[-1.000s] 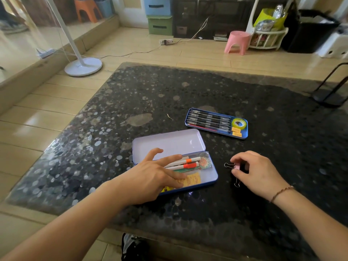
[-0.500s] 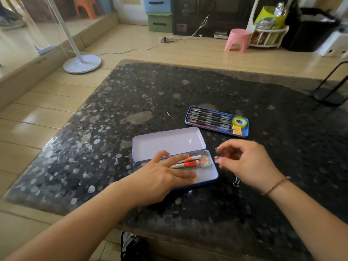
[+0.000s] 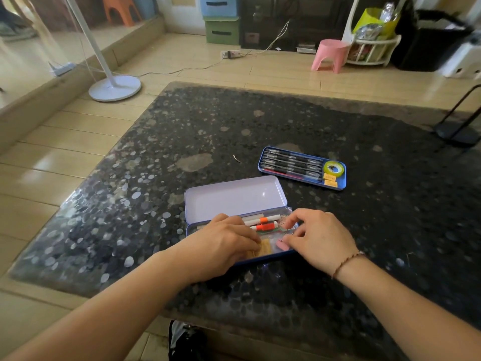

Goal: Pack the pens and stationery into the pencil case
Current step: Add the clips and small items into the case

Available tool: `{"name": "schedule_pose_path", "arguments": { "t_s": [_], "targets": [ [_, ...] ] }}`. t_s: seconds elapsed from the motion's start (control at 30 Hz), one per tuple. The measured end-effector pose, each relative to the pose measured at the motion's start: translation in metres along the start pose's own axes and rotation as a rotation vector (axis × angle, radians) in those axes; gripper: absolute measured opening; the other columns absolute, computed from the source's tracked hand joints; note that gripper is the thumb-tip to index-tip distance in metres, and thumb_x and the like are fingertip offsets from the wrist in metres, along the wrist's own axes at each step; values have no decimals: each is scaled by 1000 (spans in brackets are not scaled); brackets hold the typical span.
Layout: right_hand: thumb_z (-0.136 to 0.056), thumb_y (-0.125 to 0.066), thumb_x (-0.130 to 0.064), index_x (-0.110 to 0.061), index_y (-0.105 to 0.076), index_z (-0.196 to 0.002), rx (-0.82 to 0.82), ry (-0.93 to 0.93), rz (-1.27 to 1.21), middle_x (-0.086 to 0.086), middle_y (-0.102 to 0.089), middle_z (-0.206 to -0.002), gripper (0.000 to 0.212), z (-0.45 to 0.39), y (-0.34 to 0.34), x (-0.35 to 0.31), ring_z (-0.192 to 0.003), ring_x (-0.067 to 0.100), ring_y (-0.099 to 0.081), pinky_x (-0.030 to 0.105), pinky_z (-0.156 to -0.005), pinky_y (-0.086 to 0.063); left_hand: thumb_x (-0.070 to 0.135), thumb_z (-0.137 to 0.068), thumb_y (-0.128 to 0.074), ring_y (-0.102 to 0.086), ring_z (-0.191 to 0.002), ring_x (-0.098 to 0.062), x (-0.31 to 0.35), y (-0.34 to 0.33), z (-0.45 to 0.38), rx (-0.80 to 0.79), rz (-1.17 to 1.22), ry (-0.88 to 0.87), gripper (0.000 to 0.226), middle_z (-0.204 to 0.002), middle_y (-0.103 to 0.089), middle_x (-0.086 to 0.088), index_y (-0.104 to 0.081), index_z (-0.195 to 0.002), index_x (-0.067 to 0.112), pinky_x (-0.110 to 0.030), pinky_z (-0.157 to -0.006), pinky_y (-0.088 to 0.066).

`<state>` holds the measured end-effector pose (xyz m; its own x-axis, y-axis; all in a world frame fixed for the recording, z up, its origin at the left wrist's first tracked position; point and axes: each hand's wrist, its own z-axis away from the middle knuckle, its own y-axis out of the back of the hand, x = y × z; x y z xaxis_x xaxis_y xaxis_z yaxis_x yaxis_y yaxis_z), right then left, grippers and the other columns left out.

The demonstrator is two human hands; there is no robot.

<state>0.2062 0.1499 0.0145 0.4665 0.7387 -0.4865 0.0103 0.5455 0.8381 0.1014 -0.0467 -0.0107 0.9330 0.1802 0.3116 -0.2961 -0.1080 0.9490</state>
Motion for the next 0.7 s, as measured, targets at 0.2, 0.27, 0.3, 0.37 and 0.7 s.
{"name": "schedule_pose_path", "arguments": {
  "t_s": [0.2, 0.27, 0.3, 0.37, 0.7],
  "targets": [
    [-74, -75, -38, -30, -60, -73, 79, -29, -95, -14, -67, -65, 17, 1, 1, 1, -68, 3, -62, 31, -65, -55, 12, -83, -61, -59, -105, -15, 3, 5, -7, -42, 55, 44, 27, -115, -68, 6, -72, -107, 19, -33, -92, -46],
    [-71, -75, -45, -32, -61, -71, 66, -29, -53, -16, -65, -70, 19, 4, -2, 1, -71, 2, -60, 28, -61, -52, 14, -81, -56, -62, -99, -18, 4, 6, -9, -31, 24, 48, 26, -107, -70, 5, -72, -101, 19, -34, -85, -47],
    [-70, -74, -50, -32, -61, -70, 69, -20, 7, -18, -63, -75, 21, 6, -2, 0, -72, 3, -58, 26, -58, -49, 15, -82, -54, -62, -97, -19, 5, 7, -10, -24, 10, 53, 26, -104, -70, 5, -72, -100, 20, -34, -83, -46],
    [-72, -69, -56, -32, -62, -70, 110, 40, 151, -17, -57, -84, 25, 7, -5, -1, -73, 6, -54, 24, -56, -46, 16, -82, -51, -61, -94, -20, 8, 7, -12, -17, -4, 68, 27, -101, -69, 4, -71, -99, 21, -34, -80, -45],
    [-79, -67, -31, -36, -69, -89, 260, 43, 19, -17, -62, -75, 11, 2, 67, 54, -73, 3, -58, 27, -71, -48, 19, -88, -58, -61, -96, -20, 25, -7, -27, 117, 63, 43, 21, -112, -66, 4, -72, -104, 21, -34, -85, -50]
  ]
}}
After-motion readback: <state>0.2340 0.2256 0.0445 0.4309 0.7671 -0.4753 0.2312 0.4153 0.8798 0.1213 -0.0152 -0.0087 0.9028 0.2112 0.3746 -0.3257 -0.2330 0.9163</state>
